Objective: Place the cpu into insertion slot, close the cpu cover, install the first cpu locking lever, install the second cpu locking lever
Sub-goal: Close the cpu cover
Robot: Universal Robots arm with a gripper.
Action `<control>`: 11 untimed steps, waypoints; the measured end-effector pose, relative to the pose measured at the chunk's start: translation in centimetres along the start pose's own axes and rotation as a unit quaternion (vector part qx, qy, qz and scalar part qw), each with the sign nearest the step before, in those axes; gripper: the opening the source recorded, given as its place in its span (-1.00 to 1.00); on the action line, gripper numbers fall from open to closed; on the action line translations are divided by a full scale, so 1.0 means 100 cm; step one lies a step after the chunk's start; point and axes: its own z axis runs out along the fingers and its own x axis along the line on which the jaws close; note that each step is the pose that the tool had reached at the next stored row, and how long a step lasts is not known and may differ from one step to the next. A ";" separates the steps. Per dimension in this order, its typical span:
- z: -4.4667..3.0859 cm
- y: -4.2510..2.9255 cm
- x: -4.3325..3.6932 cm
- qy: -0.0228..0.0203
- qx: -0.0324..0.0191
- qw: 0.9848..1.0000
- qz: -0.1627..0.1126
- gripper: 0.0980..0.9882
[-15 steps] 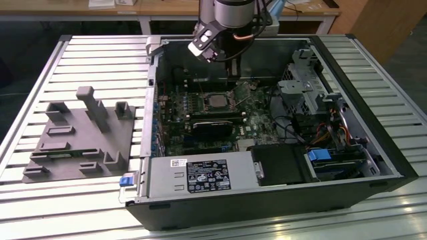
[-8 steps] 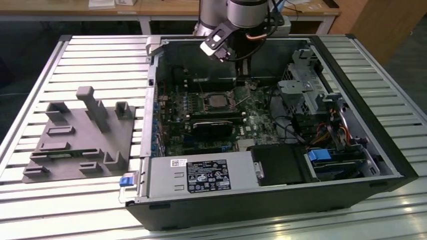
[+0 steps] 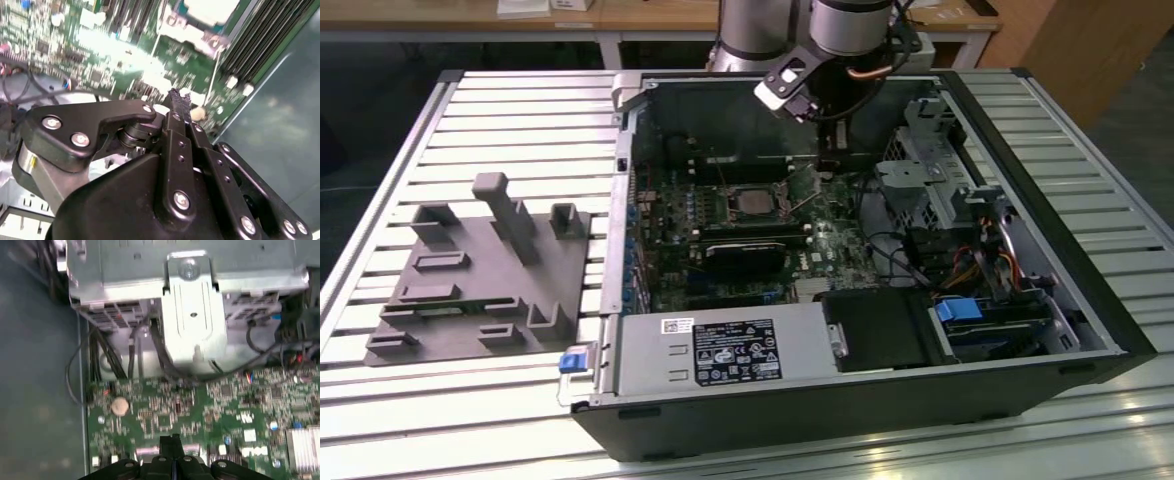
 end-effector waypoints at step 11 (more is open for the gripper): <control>0.0188 0.0203 0.0018 -0.001 0.013 1.000 0.000 -0.99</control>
